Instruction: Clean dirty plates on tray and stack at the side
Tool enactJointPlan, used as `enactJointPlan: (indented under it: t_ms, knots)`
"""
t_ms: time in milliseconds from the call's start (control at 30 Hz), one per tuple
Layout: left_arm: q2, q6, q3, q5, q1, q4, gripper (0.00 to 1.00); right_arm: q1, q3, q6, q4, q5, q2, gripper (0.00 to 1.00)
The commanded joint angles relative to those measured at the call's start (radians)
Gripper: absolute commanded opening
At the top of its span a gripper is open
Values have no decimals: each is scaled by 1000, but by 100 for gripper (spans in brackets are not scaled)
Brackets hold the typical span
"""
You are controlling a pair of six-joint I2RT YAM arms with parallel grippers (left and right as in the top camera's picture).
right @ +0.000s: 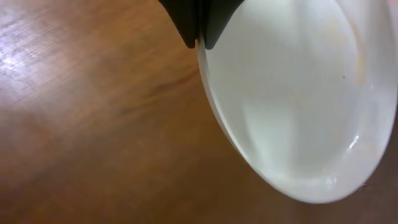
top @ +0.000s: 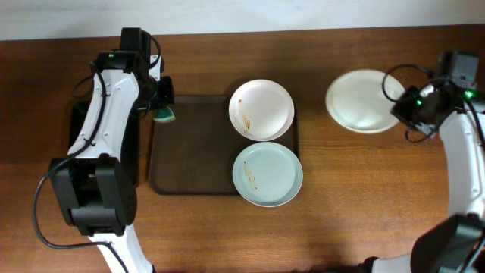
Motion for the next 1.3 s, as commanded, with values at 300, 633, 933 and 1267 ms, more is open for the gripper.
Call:
enactJointPlan:
  t_ms: [300,633,933,1267]
  knots:
    - [7,-13,8,12,-15,18,1,-37,-230,25,187,280,129,4]
    - [7,-13,8,12,-15,21,1,32,-66,-48,20,-90,30,65]
    - [7,-13,8,12,-15,21,1,488,-188,32,-141,-163,-29,50]
    - [7,-13,8,11,-15,21,1,711,-277,28,2,-22,145,42]
